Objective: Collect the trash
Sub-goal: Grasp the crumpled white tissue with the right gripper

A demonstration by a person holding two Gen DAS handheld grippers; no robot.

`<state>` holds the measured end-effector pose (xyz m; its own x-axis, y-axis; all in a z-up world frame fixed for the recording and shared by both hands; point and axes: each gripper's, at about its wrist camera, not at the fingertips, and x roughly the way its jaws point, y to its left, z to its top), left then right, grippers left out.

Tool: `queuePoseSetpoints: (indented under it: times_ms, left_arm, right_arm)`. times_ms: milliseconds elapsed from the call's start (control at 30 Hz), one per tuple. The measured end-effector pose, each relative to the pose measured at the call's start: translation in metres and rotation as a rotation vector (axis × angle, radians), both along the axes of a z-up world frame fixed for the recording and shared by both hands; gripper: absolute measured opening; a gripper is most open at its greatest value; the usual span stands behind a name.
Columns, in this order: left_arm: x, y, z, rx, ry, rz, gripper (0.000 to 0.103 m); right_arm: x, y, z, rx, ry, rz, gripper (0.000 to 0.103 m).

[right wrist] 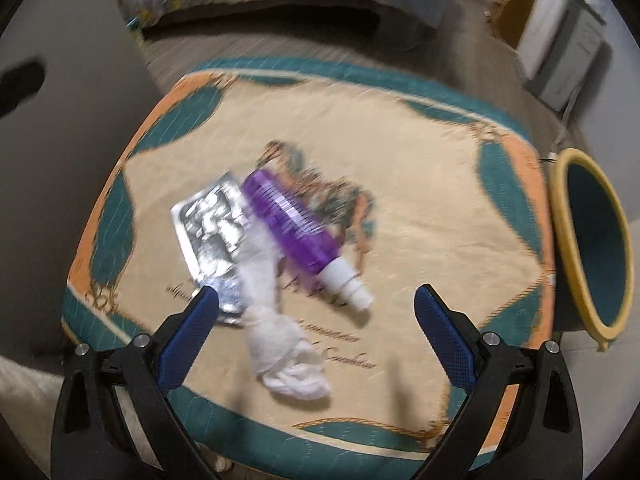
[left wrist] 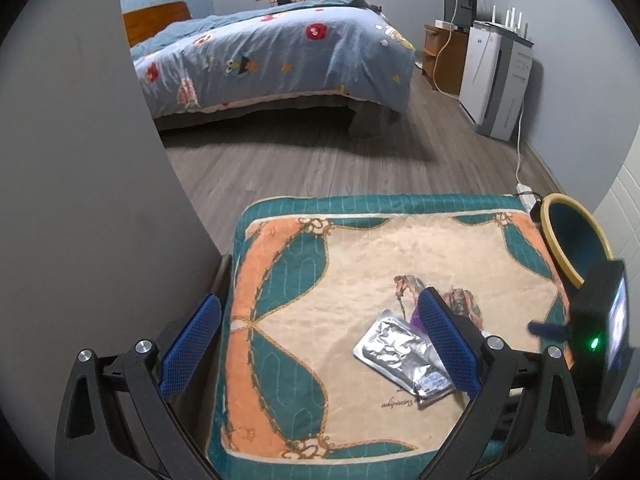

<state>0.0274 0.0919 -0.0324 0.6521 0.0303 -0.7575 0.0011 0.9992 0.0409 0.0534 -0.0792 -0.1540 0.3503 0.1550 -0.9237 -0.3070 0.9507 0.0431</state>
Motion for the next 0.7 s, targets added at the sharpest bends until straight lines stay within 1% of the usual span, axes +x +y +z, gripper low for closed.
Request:
queuePoseSetpoints:
  times_ms: [33,100,167,200,233,267,300,400,467,500,567,600,700]
  left_arm:
    - [0.001,0.000,0.000,-0.002,0.002,0.002,0.098]
    - [0.001,0.001,-0.001,-0.003,0.003,0.001,0.098]
    - [0.002,0.001,-0.001,0.000,0.006,-0.001,0.098]
    - [0.002,0.001,-0.002,0.000,0.008,-0.001,0.098]
    - [0.003,0.001,-0.003,0.001,0.011,-0.001,0.098]
    - [0.003,0.000,-0.004,0.002,0.013,-0.001,0.098]
    - [0.004,0.000,-0.004,0.003,0.015,-0.002,0.098]
    - [0.003,-0.002,-0.006,0.006,0.018,-0.003,0.098]
    - [0.003,-0.002,-0.008,0.007,0.022,-0.004,0.098]
    - [0.004,-0.002,-0.009,0.007,0.027,-0.005,0.098]
    - [0.006,-0.004,-0.014,-0.002,0.042,-0.012,0.098]
    - [0.007,-0.007,-0.018,-0.004,0.053,-0.016,0.098]
    - [0.007,-0.016,-0.032,-0.014,0.093,-0.031,0.098]
  right_arm:
    - [-0.001,0.005,-0.005,-0.006,0.018,0.024,0.087]
    - [-0.002,0.013,-0.013,-0.035,0.044,0.059,0.077]
    - [-0.003,0.016,-0.020,-0.051,0.064,0.080,0.064]
    - [-0.003,0.018,-0.023,-0.056,0.078,0.085,0.059]
    - [-0.002,0.018,-0.025,-0.059,0.091,0.088,0.048]
    - [-0.002,0.017,-0.028,-0.056,0.111,0.090,0.033]
    - [-0.001,0.016,-0.029,-0.047,0.121,0.088,0.025]
    - [0.000,0.012,-0.021,-0.028,0.118,0.079,0.025]
    - [0.000,0.007,-0.007,-0.021,0.105,0.069,0.024]
    - [0.001,0.002,0.004,-0.003,0.104,0.058,0.024]
    - [0.006,-0.008,0.026,-0.002,0.083,0.048,0.024]
    - [0.012,-0.015,0.041,-0.007,0.064,0.040,0.024]
    - [0.024,-0.038,0.073,-0.017,-0.004,0.009,0.024]
